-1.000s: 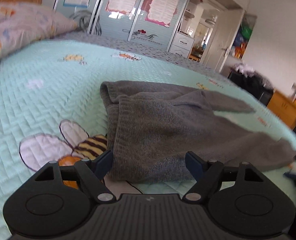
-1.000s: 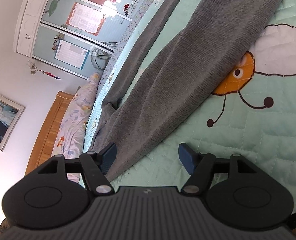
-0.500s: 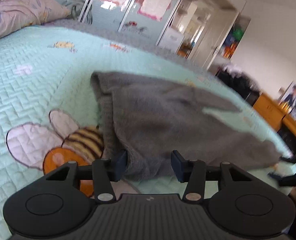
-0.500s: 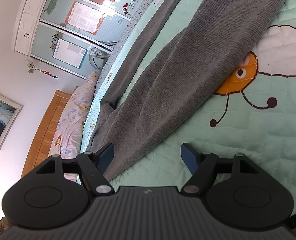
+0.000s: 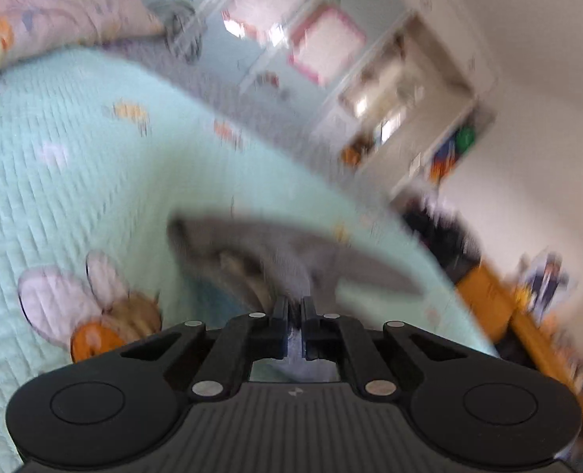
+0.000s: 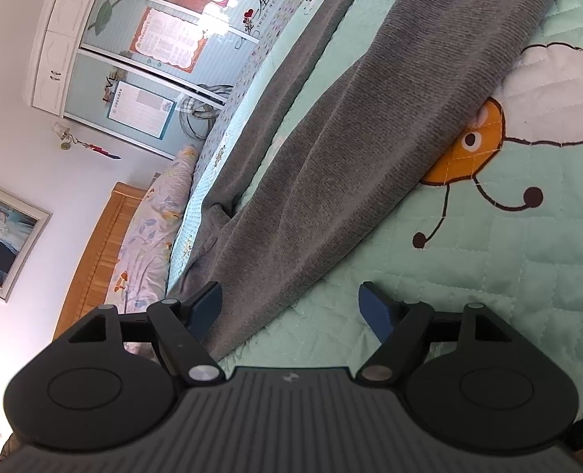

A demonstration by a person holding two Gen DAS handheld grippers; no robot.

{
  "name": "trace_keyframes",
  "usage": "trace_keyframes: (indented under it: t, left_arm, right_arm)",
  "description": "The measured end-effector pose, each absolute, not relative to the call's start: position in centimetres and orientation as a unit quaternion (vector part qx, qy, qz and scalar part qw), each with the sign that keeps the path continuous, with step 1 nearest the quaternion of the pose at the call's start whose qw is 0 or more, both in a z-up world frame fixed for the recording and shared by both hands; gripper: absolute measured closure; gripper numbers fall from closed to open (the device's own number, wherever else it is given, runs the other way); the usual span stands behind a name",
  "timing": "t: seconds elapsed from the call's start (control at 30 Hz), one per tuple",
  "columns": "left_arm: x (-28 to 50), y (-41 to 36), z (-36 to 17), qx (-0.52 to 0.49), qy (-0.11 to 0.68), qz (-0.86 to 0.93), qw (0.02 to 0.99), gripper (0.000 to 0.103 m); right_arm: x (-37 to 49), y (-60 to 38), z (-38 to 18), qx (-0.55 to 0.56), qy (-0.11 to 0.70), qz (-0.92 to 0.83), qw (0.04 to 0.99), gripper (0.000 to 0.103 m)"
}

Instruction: Fold clothes

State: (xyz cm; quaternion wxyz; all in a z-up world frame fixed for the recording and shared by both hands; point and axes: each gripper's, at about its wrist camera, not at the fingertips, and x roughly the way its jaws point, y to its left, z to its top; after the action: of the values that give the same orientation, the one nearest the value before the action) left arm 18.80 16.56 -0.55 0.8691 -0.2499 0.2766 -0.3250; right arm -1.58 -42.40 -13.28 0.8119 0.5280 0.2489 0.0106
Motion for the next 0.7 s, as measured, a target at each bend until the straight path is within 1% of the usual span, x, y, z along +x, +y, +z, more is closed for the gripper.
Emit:
trace_keyframes:
  t: [0.07,0.13,0.23,0.27,0.3,0.33,0.37,0.4,0.5,0.53,0.6,0.7]
  left_arm:
    - [18.4,17.7,1.0,-0.271,0.257,-0.317,0.872,0.103]
    - [18.4,18.3,1.5,-0.246,0.258,-0.289,0.888,0.103]
    - [18.2,18.4,-1.3,-0.249,0.306,-0.276,0.877,0.103]
    - [17.4,18.0,-2.3,-0.252,0.312,-0.279,0.872,0.101]
    - [16.7,17.7,-3.4,-0.255,0.317,-0.283,0.868,0.090]
    - [15.9,17.3,-4.4,-0.269,0.323,-0.290,0.859,0.076]
    - [15.1,16.8,-5.6,-0.286,0.334,-0.296,0.848,0.068]
    - [14.9,16.0,-6.5,-0.291,0.343,-0.290,0.845,0.056]
    - [14.3,13.5,-9.2,-0.304,0.371,-0.268,0.835,0.052]
    - [14.1,12.6,-10.0,-0.309,0.380,-0.260,0.832,0.045]
    - [14.4,11.6,-11.2,-0.326,0.389,-0.232,0.830,0.033]
    - [15.3,11.2,-10.9,-0.344,0.376,-0.186,0.840,0.033]
  right_arm:
    - [-1.7,-42.5,-13.3,0.531,0.246,0.012,0.811,0.026]
    - [-1.9,-42.6,-13.5,0.535,0.242,0.014,0.809,0.026]
    - [-2.1,-42.4,-13.4,0.532,0.235,0.025,0.813,0.025]
    - [-2.2,-42.3,-13.3,0.529,0.234,0.031,0.815,0.025]
    - [-2.2,-42.2,-13.2,0.526,0.234,0.038,0.817,0.025]
    - [-2.3,-42.0,-13.1,0.522,0.234,0.043,0.819,0.025]
    - [-2.4,-41.8,-12.9,0.516,0.235,0.048,0.822,0.025]
    - [-2.3,-41.6,-12.8,0.508,0.236,0.053,0.827,0.025]
    - [-2.0,-40.6,-12.0,0.475,0.242,0.067,0.844,0.025]
    - [-1.9,-40.2,-11.7,0.462,0.244,0.072,0.850,0.025]
    - [-1.5,-39.2,-11.0,0.435,0.250,0.085,0.861,0.025]
    - [-1.7,-37.7,-9.6,0.370,0.253,0.081,0.890,0.025]
